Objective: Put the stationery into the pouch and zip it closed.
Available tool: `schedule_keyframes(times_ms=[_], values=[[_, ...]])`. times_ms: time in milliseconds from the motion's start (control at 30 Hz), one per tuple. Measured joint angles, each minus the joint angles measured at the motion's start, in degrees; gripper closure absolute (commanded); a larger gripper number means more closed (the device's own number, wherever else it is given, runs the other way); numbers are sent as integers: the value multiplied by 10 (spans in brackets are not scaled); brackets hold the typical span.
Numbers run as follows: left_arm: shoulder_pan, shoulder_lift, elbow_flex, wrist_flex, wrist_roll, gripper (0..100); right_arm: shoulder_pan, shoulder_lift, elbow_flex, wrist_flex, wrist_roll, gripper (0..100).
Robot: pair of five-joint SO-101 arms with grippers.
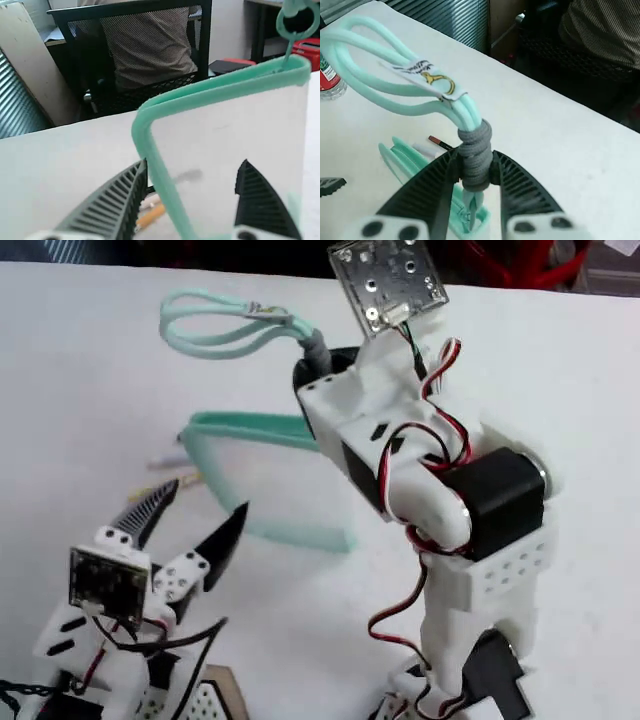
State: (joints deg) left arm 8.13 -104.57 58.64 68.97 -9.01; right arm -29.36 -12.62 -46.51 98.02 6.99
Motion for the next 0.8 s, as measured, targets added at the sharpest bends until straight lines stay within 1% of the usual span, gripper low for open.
schedule_keyframes(times_ms=[100,200,300,400,500,633,700,800], values=[[-17,0,-4,17,-62,717,0,-6,0,1,38,981],[-31,0,-4,18,-121,717,8,-6,4,3,92,981],[-46,0,-4,17,-157,716,27,-9,32,3,143,981],[-47,0,0,7,-175,703,49,-9,65,3,168,981],[-47,0,33,-42,-185,667,56,-8,79,3,175,981],[-47,0,124,-124,-197,665,54,-9,83,3,176,981],[-43,3,144,-141,-197,665,56,-9,84,3,185,981],[-18,1,149,-161,-197,665,53,-9,84,3,197,981]])
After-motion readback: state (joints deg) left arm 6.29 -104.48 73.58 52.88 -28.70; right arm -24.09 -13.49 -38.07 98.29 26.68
